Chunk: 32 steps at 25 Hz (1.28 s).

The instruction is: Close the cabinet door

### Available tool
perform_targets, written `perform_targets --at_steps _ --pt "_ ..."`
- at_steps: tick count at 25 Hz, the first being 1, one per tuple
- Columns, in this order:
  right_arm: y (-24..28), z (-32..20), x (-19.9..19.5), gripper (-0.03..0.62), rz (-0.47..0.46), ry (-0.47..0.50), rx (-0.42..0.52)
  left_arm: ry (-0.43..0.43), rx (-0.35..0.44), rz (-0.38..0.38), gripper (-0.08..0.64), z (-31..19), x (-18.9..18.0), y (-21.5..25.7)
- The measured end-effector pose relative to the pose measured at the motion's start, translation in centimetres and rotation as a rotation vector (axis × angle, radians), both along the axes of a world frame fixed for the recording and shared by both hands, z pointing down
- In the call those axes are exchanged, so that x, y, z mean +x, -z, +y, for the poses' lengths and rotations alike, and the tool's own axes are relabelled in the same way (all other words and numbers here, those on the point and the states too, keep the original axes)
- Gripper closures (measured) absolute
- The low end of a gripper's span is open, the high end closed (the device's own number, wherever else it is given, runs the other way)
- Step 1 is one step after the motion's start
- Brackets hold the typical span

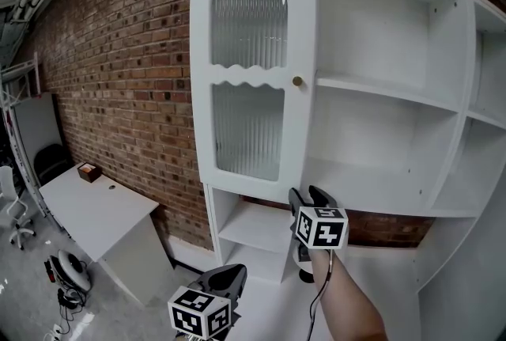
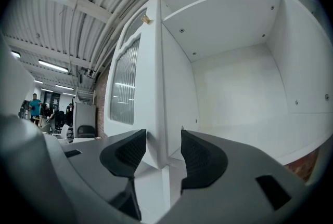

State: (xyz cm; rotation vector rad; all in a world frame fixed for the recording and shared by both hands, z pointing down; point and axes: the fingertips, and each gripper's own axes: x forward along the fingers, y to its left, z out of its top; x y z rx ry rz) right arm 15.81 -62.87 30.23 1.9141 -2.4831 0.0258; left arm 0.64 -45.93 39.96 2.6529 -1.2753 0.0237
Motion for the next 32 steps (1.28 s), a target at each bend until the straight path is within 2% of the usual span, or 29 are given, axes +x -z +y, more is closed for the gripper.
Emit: perform_targets --at_steps 7,8,10,11,21,32 --pt "0.5 4.0 -0.2 0.406 -0.027 -0.011 0.023 -0.002 0.009 0.012 0.552 1.5 -1.6 0.5" --pt "0.6 4.8 -0.4 0.434 -0.024 -0.008 0.025 -0.001 0.010 0.015 0.552 1.8 -2.0 0.6" --pt "0.7 6.3 -1.1 0.530 -0.014 0.004 0.028 -0.002 0.011 0.021 0.552 2.5 -2.7 0.8" --pt "0.8 7.1 -1.6 0.541 -0.009 0.009 0.029 -0.003 0.012 0.022 0.552 2.8 -3.0 0.9" --pt "0.3 15.7 -6.7 0.558 -0.003 0.060 0.030 -0.022 0.039 0.030 0.552 7.4 -6.3 1.9" --pt "-3.1 24.3 -10.4 0.560 0.003 0.041 -0.006 -0.047 0.026 0.040 0.552 12.1 -9.4 1.2"
